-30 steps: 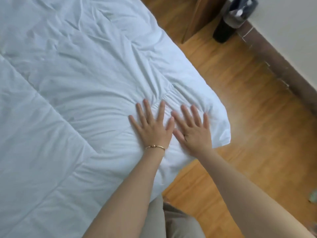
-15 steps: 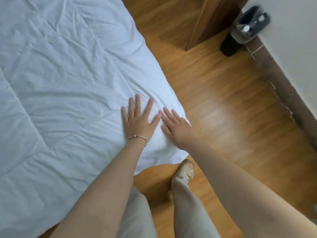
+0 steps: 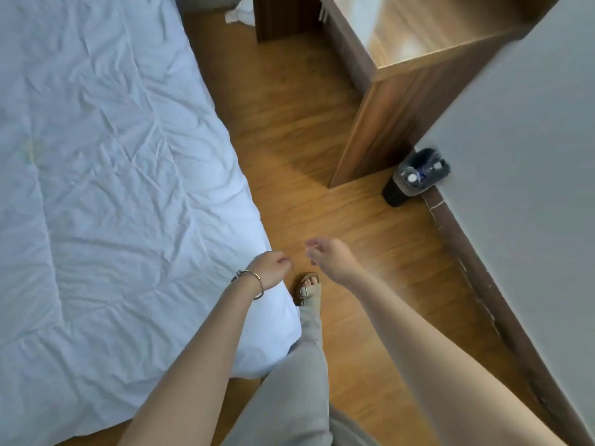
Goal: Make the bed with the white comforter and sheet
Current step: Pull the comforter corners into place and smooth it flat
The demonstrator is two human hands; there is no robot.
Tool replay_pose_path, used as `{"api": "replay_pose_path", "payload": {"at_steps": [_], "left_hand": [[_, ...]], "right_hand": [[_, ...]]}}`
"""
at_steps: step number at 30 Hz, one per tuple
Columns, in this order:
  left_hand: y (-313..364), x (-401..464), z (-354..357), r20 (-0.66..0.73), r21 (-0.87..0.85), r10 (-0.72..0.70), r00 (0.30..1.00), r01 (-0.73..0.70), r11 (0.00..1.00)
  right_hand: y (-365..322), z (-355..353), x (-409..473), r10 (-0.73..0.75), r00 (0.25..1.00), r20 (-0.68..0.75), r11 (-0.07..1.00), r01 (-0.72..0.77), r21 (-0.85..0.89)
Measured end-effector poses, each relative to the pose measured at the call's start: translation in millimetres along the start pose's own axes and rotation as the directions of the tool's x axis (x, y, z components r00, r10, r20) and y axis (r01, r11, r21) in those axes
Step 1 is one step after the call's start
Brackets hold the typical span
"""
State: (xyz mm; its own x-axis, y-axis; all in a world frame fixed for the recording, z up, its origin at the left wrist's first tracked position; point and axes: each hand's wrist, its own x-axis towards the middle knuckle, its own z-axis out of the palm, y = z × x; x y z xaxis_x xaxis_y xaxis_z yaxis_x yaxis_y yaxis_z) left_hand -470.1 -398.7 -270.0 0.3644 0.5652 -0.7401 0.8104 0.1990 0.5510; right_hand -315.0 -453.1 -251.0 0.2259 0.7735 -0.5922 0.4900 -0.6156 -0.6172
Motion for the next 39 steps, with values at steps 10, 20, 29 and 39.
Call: {"api": "replay_pose_path", "payload": {"at_steps": [10,20,29,39], "left_hand": [[235.9,63.4,-121.7,-0.335,-0.343,0.273,0.902,-0.386,0.856],[377.6,185.0,-237.8,-0.340,-0.189,0.361,0.868,-0.439,0.878],[457.5,297.8,-370.8,-0.353,-0.181,0.326,0.877,-0.406,0.896],[496.4,464.5,-588.4,-0.276,-0.236,0.352,0.894,-0.418,0.877]], "right_hand": [[-109.0,-202.3,74.4,-0.154,0.946,-0.285,0.924,0.240,0.297],[-173.9,-337.0,230.2,-0.154,0.918,-0.365,0.904,0.281,0.324],[-253.2,-411.5,395.7,-0.100,0.927,-0.361,0.891,0.245,0.383],[-434.3,-446.9,573.7,0.009,0.861,-0.508,0.788,0.306,0.534]]}}
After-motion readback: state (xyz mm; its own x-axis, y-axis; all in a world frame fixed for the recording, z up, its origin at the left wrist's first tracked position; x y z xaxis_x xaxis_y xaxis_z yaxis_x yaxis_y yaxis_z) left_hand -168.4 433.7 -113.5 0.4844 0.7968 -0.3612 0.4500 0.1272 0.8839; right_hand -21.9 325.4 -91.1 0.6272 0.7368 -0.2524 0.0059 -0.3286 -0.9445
